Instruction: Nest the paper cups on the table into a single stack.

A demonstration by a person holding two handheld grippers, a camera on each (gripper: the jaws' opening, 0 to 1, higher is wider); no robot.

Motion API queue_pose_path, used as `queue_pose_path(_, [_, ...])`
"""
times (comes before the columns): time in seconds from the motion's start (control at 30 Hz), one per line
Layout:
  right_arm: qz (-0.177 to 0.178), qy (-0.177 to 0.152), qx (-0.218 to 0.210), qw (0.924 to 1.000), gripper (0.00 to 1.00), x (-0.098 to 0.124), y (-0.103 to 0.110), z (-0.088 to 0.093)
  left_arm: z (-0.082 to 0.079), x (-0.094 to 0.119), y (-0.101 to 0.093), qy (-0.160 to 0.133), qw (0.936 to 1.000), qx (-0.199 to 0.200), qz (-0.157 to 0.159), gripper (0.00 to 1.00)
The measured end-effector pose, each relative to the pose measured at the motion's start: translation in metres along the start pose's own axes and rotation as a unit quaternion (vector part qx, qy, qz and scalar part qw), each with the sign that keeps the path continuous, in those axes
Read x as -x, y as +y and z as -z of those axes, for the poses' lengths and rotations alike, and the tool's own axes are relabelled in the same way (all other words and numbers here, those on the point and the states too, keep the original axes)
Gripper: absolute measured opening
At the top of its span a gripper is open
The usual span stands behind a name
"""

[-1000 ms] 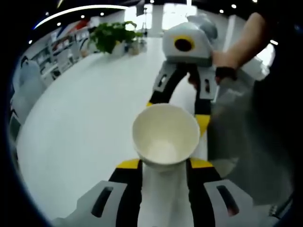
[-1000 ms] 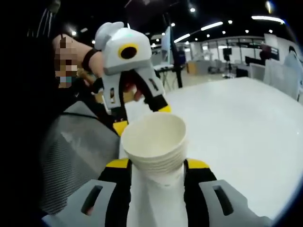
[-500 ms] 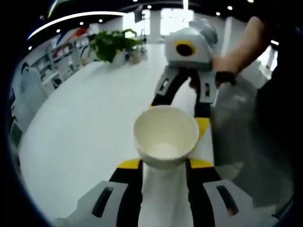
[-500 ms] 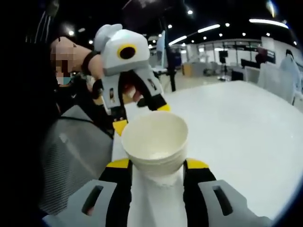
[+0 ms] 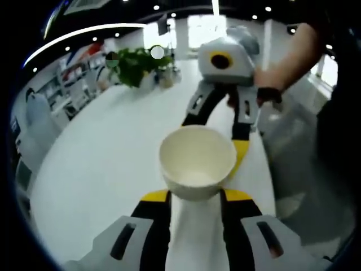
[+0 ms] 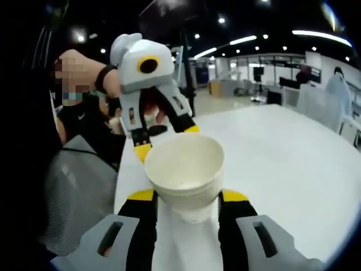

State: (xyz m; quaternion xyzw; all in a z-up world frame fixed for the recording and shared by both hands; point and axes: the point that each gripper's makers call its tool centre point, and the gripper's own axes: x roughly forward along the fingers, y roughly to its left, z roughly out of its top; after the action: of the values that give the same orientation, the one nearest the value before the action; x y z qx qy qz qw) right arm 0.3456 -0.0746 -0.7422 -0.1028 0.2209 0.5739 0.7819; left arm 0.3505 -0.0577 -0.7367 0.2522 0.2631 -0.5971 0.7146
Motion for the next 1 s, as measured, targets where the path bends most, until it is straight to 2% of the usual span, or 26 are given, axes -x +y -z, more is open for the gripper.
queue_pose_path(0.4, [0.005, 0.005, 0.017, 0.9998, 0.39, -0.002, -0.046, -0.013, -0.011, -0.009, 0.046, -0.003, 0.9999, -0.007, -0.013, 0.32])
queue_pose_path(0.63, [0.005, 0.006, 0.017, 0.9998, 0.39, -0.008, -0.076, -0.013, -0.013, -0.019, 0.074, -0.005, 0.9999, -0.006, -0.014, 0.32])
queue_pose_path(1.0, [-0.004, 0.016, 0.027, 0.9995, 0.39, -0.033, -0.125, -0.009, -0.001, -0.037, 0.123, 0.012, 0.9997, 0.005, -0.022, 0.33])
